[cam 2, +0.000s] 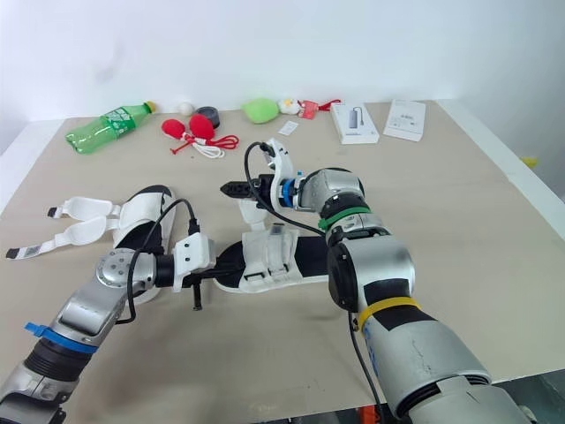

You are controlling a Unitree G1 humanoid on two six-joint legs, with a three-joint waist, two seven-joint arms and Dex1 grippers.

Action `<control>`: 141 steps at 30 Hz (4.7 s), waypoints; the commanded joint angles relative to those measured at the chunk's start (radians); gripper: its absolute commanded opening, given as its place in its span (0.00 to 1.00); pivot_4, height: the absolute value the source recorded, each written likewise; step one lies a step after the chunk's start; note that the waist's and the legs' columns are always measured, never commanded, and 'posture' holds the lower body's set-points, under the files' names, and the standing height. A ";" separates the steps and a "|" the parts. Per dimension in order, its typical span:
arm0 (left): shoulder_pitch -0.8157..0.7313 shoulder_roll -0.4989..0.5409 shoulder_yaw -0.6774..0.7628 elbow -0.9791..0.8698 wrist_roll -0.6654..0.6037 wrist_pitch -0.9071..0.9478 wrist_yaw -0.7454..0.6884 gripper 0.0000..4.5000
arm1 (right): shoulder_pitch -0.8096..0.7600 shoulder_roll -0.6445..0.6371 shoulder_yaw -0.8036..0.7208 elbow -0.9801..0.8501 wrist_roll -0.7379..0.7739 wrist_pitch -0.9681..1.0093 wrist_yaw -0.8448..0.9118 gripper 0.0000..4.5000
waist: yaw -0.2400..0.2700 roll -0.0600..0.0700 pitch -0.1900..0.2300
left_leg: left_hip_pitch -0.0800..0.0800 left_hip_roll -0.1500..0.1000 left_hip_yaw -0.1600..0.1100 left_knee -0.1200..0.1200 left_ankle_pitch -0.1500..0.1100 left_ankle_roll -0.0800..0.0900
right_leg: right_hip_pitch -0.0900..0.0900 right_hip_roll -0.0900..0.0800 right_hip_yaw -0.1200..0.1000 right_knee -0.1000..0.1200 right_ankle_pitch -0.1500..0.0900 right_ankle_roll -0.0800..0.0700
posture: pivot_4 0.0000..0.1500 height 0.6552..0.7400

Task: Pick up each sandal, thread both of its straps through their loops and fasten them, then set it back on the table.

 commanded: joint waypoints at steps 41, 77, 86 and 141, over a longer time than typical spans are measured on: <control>0.004 -0.008 -0.039 -0.006 0.002 -0.008 -0.012 0.00 | 0.312 -0.344 0.362 -0.576 -1.361 -2.342 -0.508 0.01 | 0.002 0.001 0.001 | 0.005 0.000 0.002 0.000 0.001 -0.002 | 0.002 0.000 0.006 0.002 0.001 -0.001 | 1.00 1.00; -0.024 -0.021 -0.045 0.026 0.007 -0.013 -0.027 0.00 | 0.093 -0.536 0.970 -0.313 -1.348 -2.241 -1.356 0.01 | -0.021 0.001 0.001 | 0.006 -0.001 0.015 -0.001 0.002 -0.001 | -0.004 0.000 0.023 0.004 0.004 0.004 | 1.00 1.00; -0.029 -0.024 -0.047 0.038 0.011 -0.022 -0.035 0.00 | 0.124 -0.540 0.941 -0.354 -1.260 -2.235 -1.101 0.48 | -0.022 0.001 0.001 | 0.006 0.000 0.014 -0.001 0.001 0.000 | -0.004 0.002 0.023 0.004 0.004 0.004 | 1.00 1.00; -0.009 -0.013 -0.045 -0.028 -0.029 0.057 -0.039 0.00 | 0.874 -0.710 0.503 -1.629 0.984 0.364 -0.384 0.97 | -0.009 -0.001 -0.002 | 0.005 0.001 0.012 0.004 0.000 0.002 | -0.001 0.003 0.021 0.001 0.008 0.008 | 1.00 1.00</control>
